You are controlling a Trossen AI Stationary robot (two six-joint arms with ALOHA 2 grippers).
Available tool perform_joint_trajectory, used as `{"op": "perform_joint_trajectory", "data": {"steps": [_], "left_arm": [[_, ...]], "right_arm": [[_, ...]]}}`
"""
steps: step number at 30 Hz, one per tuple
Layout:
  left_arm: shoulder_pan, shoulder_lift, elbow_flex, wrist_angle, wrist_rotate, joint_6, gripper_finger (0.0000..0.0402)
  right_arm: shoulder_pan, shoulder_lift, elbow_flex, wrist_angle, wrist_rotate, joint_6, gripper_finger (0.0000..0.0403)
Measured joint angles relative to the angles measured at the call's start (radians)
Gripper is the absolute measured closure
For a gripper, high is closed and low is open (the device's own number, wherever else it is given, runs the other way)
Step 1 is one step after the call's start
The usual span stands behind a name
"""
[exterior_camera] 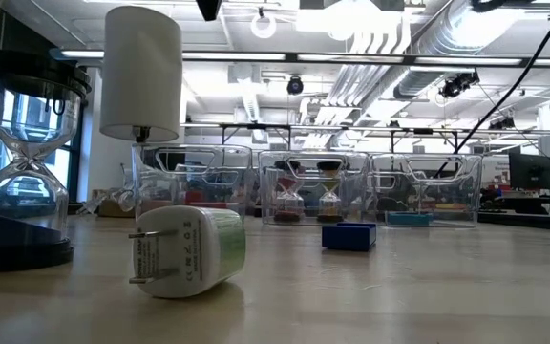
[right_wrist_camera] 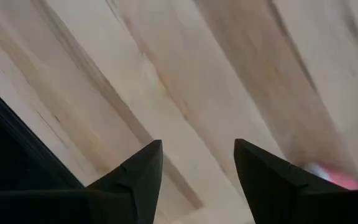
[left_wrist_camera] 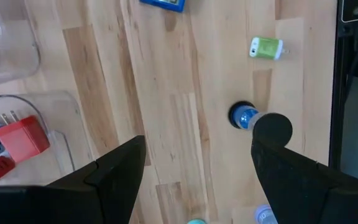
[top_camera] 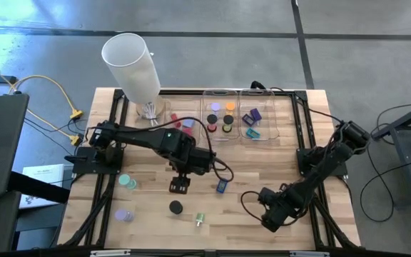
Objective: Pick & Place Office items
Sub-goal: Put the pink charger adapter into the left transparent bin
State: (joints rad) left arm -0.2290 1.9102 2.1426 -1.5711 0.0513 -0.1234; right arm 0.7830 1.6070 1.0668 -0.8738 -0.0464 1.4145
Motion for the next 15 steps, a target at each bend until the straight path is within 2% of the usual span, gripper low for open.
{"op": "perform_joint_trajectory", "data": {"steps": [3, 8, 15], "left_arm": [[-0.004, 0.000, 0.000, 0.000, 0.000, 0.004, 0.0117], [-0.004, 0.000, 0.000, 0.000, 0.000, 0.040, 0.0117], [0.019, 0.000, -0.005, 0.000, -0.002, 0.087, 0.0117]], "right_arm": [[0.028, 0.000, 0.000, 0.002, -0.009, 0.074, 0.0215], [0.095, 0.000, 0.000, 0.003, -0.048, 0.302, 0.0215], [0.196, 0.000, 0.000, 0.003, -0.034, 0.572, 0.0215]]}}
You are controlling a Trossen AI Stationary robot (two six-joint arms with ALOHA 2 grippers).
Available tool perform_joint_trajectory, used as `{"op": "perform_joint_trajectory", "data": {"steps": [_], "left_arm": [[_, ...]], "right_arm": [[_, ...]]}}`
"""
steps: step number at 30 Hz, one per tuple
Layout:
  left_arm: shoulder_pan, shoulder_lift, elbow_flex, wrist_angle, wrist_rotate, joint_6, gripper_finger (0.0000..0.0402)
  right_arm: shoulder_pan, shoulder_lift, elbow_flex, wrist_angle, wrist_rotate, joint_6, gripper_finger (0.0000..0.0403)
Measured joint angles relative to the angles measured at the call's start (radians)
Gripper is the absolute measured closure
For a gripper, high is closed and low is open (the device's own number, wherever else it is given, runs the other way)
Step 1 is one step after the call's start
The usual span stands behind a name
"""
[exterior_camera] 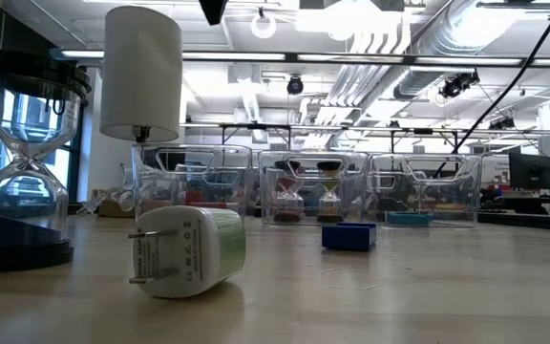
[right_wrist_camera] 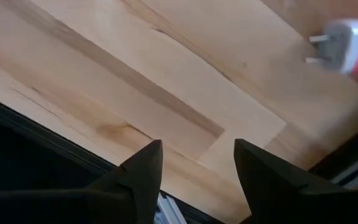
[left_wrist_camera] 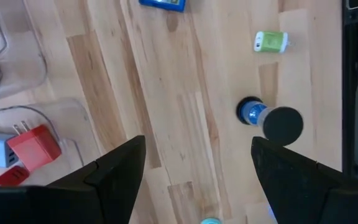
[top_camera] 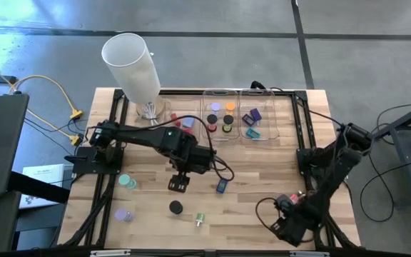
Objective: Pick & Place Office items
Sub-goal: Put the pink charger adapter into the left transparent bin
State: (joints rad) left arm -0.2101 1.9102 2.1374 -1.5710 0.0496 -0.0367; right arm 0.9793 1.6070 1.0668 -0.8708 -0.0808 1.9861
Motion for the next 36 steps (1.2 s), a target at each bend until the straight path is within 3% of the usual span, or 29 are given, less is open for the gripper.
{"op": "perform_joint_trajectory", "data": {"steps": [8, 21, 28, 32, 36], "left_arm": [[0.039, 0.000, -0.022, 0.000, -0.001, 0.004, 0.0117], [0.059, 0.000, -0.034, 0.000, -0.002, 0.018, 0.0117], [0.058, 0.000, -0.034, 0.000, -0.002, 0.020, 0.0117], [0.058, 0.000, -0.034, 0.000, -0.001, 0.013, 0.0117], [0.058, 0.000, -0.034, 0.000, -0.001, 0.012, 0.0117]], "right_arm": [[0.053, 0.000, 0.000, -0.018, 0.087, 0.196, 0.0215], [0.055, 0.001, 0.000, -0.065, 0.112, 0.249, 0.0215], [0.055, 0.001, 0.000, -0.072, 0.182, 0.214, 0.0213], [0.055, 0.001, 0.000, -0.082, 0.183, 0.209, 0.0184], [0.055, 0.001, 0.000, -0.108, 0.178, 0.226, 0.0124]]}}
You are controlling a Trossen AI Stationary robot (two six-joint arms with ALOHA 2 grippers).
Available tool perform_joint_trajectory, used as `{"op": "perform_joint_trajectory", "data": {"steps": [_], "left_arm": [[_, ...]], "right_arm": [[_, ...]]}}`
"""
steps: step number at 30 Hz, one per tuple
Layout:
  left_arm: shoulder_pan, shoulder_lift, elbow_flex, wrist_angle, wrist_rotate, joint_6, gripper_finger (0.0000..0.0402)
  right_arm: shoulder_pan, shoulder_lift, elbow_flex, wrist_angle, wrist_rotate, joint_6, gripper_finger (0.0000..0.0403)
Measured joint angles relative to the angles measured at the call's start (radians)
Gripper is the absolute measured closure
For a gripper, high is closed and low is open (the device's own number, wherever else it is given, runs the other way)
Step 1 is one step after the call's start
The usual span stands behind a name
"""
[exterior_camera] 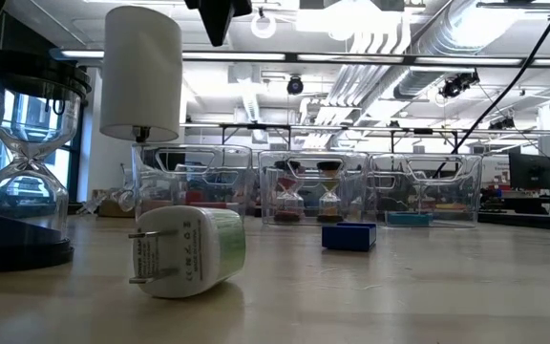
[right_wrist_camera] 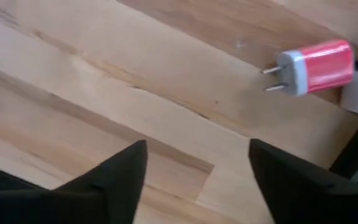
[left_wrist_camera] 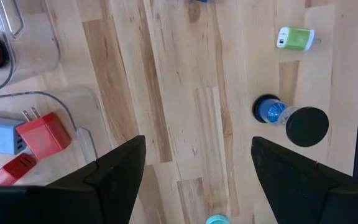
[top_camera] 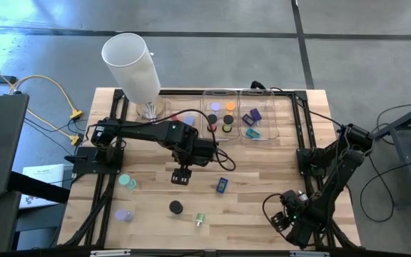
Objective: Pick & Place Office items
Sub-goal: Put the pink charger adapter into the left transparent bin
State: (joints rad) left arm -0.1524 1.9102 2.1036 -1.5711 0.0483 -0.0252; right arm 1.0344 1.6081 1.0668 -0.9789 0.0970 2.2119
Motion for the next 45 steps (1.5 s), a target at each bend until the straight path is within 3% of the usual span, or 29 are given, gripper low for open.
{"op": "perform_joint_trajectory", "data": {"steps": [6, 11, 19, 25, 30, 40, 45], "left_arm": [[0.000, 0.000, 0.000, 0.000, 0.000, 0.002, 0.0117], [0.000, 0.000, 0.000, 0.000, 0.000, -0.001, 0.0117], [0.000, 0.000, 0.000, 0.000, 0.000, 0.049, 0.0117], [0.000, 0.000, 0.000, 0.000, 0.000, 0.092, 0.0117], [0.000, 0.000, 0.000, 0.000, 0.000, 0.103, 0.0117], [0.000, 0.000, 0.000, 0.000, 0.000, 0.081, 0.0117], [0.000, 0.000, 0.000, 0.001, 0.000, 0.059, 0.0117]], "right_arm": [[0.000, 0.000, 0.000, 0.016, 0.037, 0.012, 0.0040], [0.000, 0.004, 0.000, 0.065, 0.053, 0.032, 0.0006], [0.000, 0.005, 0.000, -0.019, 0.029, 0.171, 0.0027], [-0.017, 0.007, 0.000, 0.121, 0.216, 0.055, 0.0037], [-0.048, 0.044, 0.000, 0.163, 0.280, 0.007, 0.0039], [-0.038, 0.080, 0.000, 0.053, 0.197, 0.033, 0.0068], [-0.025, 0.028, 0.000, -0.076, 0.060, 0.068, 0.0073]]}}
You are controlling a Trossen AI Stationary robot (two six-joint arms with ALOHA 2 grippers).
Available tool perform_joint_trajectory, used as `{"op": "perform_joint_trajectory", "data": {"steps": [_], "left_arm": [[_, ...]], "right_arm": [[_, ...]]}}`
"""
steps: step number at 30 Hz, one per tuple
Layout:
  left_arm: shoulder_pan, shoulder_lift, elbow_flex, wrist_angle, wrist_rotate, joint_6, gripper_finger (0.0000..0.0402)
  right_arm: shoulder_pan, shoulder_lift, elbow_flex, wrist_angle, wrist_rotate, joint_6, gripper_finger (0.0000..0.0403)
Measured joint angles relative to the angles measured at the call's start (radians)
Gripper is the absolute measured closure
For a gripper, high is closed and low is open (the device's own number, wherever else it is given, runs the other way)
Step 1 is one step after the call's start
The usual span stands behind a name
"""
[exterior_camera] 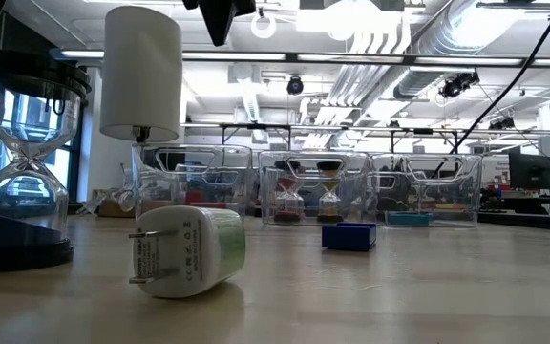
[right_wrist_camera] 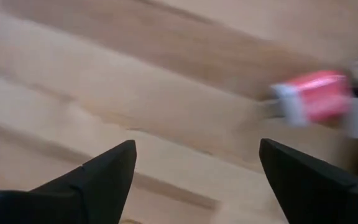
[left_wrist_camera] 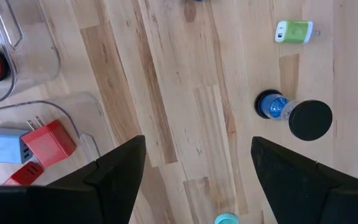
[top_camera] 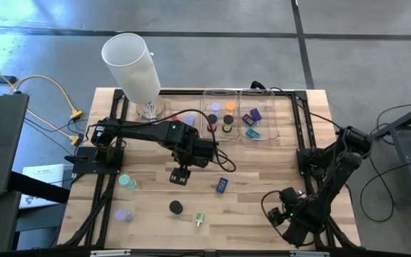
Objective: Pick & Place Office items
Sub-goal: Put the pink charger adapter into the left transparent bin
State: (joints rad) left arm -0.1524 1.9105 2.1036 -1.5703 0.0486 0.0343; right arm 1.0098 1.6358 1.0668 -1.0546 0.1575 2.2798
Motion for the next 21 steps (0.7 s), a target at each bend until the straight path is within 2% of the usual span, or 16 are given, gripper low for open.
{"op": "perform_joint_trajectory", "data": {"steps": [6, 11, 15, 21], "left_arm": [[0.000, 0.000, 0.000, 0.009, 0.000, -0.012, 0.0117], [0.000, 0.000, 0.000, 0.017, 0.000, -0.010, 0.0117], [0.000, 0.000, 0.000, 0.022, 0.000, -0.009, 0.0117], [0.000, 0.000, 0.000, 0.031, 0.000, -0.009, 0.0117]], "right_arm": [[0.012, -0.058, 0.000, -0.157, -0.097, -0.010, 0.0070], [0.022, -0.060, 0.000, -0.108, -0.110, -0.156, 0.0069], [0.025, -0.060, 0.000, -0.113, -0.133, -0.187, 0.0072], [0.025, -0.059, 0.000, -0.205, -0.279, -0.361, 0.0085]]}}
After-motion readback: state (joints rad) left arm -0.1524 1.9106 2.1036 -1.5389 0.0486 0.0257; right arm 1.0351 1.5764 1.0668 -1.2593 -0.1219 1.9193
